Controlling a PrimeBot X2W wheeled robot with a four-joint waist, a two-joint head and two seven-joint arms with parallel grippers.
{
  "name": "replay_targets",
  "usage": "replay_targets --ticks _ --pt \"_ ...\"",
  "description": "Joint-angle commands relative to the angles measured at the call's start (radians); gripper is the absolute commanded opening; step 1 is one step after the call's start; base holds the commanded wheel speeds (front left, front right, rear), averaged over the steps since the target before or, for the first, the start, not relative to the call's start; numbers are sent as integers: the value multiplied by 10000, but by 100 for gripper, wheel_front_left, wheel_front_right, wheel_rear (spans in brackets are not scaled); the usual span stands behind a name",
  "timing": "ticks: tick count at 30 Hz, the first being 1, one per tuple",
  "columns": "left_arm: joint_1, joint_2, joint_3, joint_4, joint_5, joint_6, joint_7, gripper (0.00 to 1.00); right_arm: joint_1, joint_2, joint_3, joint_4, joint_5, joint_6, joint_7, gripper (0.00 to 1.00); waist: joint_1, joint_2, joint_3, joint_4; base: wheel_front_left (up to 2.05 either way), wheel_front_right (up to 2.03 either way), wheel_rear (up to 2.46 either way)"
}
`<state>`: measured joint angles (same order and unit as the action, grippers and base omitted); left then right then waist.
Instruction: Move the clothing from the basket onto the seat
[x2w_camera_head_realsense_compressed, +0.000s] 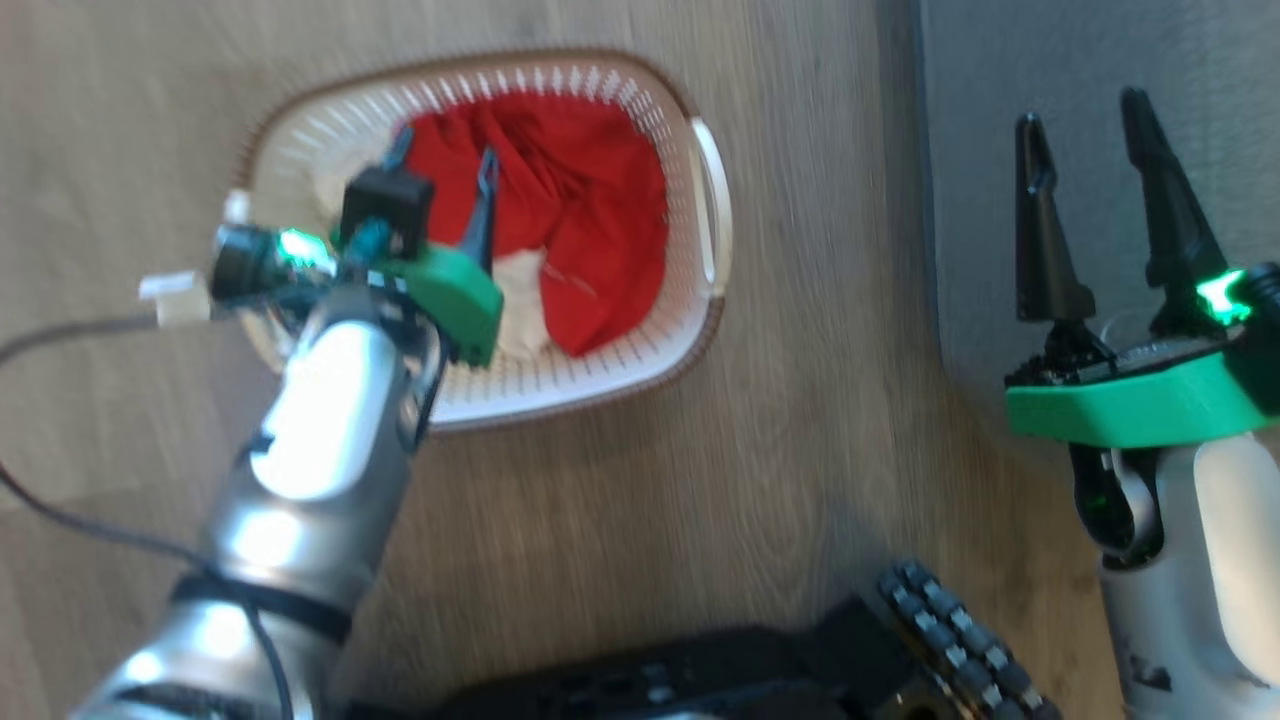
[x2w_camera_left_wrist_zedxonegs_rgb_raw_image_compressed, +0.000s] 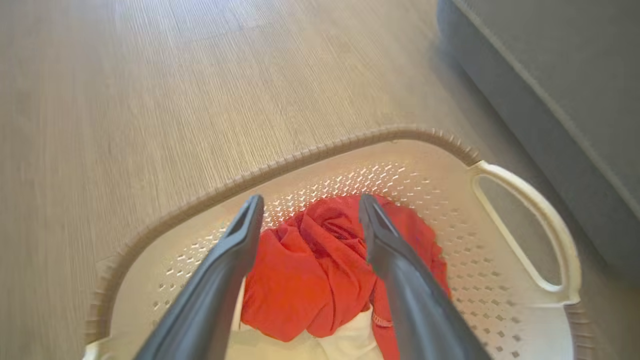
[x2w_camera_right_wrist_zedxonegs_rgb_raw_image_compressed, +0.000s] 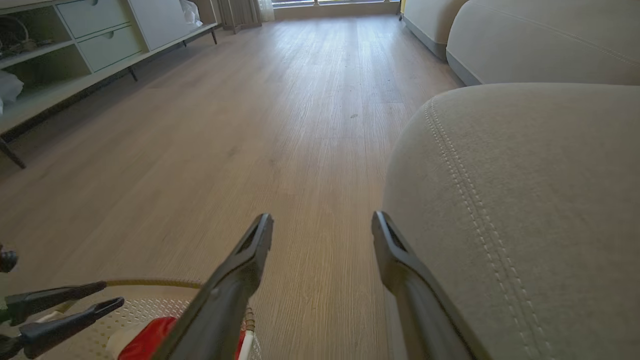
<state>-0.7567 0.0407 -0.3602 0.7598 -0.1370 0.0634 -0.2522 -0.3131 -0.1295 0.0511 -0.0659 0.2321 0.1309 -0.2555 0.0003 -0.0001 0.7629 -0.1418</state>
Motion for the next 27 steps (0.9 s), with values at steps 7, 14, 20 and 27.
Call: replay_targets --ticks 7,14,20,27 --pt "-1649 517 -282 1770 1101 132 -95 100 -285 -18 542 -978 124 -2 -63 100 -3 1 2206 -932 0 0 0" --pt "-2886 718 -391 3625 1273 270 -95 100 -356 133 770 -1181 97 -2 -63 100 -3 1 2706 -1307 0 0 0" --pt "-3648 742 -678 4948 1471 416 194 100 -99 52 898 -1290 34 -2 -63 100 -3 1 2779 -1440 0 0 0" --pt "-4149 798 -919 5247 1572 509 1233 100 82 27 1006 -1449 94 -2 -63 100 -3 1 2931 -1462 0 0 0"
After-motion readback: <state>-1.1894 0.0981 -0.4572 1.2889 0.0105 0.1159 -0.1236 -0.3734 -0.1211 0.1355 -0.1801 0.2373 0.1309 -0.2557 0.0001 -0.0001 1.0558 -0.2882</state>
